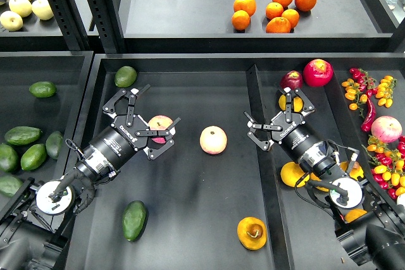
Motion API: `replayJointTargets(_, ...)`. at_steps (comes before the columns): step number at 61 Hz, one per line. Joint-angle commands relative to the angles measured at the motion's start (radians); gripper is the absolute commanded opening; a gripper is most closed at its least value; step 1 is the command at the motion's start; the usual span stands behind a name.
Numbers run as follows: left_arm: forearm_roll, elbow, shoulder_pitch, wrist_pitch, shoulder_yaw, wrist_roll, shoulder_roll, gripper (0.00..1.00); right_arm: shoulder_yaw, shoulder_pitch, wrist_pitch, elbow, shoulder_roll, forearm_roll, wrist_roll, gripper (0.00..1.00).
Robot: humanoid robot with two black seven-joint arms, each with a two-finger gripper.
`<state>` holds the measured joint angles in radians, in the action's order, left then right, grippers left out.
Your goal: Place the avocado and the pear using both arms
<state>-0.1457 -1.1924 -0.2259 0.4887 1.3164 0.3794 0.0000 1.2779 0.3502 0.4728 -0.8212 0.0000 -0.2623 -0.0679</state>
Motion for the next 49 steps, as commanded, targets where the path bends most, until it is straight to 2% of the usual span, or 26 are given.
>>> replayJointTargets(1,0.0,0.0,0.0,0.0,0.0,0.002,0.0,0.99,0.0,0.001,0.001,-0.001,0.0,0.0,0.0,1.0)
replayJointTargets(28,0.0,0.01,-0.001,0.0,-0.002,0.021,0.0,0.99,0.001,0.001,0.004,-0.001,0.0,0.0,0.0,1.0)
replayJointTargets(36,0.0,0.01,-0.018,0.0,-0.003,0.109,0.0,0.99,0.001,0.001,0.012,-0.003,0.0,0.0,0.0,1.0)
replayJointTargets(49,0.003,0.016,-0.079,0.0,-0.063,0.109,0.0,0.99,0.003,0.001,0.012,-0.004,0.0,0.0,0.0,1.0)
